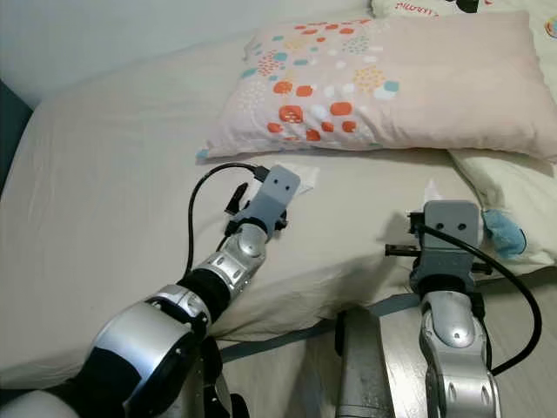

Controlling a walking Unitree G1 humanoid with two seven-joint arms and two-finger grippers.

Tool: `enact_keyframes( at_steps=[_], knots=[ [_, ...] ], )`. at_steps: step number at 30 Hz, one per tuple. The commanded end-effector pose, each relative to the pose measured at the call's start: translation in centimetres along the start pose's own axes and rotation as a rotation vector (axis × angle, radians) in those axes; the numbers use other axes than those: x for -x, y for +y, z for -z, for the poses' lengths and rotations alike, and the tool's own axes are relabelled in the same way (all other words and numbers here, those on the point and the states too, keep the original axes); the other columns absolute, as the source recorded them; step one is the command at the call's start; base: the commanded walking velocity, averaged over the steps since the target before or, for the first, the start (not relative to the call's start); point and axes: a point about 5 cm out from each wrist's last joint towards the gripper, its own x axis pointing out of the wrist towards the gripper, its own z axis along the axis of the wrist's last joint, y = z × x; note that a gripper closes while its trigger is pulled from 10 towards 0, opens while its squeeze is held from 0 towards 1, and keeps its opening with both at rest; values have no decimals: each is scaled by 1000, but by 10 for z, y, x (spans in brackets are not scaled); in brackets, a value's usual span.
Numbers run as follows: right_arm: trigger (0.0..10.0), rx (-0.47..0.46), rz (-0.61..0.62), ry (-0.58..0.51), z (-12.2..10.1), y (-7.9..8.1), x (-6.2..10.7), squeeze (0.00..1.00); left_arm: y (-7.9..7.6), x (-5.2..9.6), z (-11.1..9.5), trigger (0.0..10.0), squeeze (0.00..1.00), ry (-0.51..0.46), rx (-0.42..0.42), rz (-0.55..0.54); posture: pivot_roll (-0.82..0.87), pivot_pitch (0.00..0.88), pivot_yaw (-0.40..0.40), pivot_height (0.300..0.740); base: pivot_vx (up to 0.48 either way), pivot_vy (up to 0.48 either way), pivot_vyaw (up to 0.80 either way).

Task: Clean up the room

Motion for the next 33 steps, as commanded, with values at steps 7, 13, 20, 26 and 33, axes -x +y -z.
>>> enact_keyframes(
  at_steps=[7,13,20,26,33],
  knots=[
    [10000,-9,7,15,0,-2,3,0,-10,8,21,8392,0,64,-22,72,-259,449,157,572,0,0,0],
    [10000,-6,9,18,0,-3,4,0,-17,10,20,0,0,67,1,120,-264,452,157,572,0,0,0],
    [10000,-2,13,22,0,-5,5,0,-20,11,20,353,0,62,-26,136,-268,457,159,572,0,0,0],
    [10000,0,15,22,-1,-5,5,0,-21,11,21,0,0,63,-30,143,-267,456,159,572,0,0,0],
    [10000,0,18,22,0,-6,3,0,-20,10,20,0,0,82,72,180,-251,448,159,572,0,0,0]
  ],
)
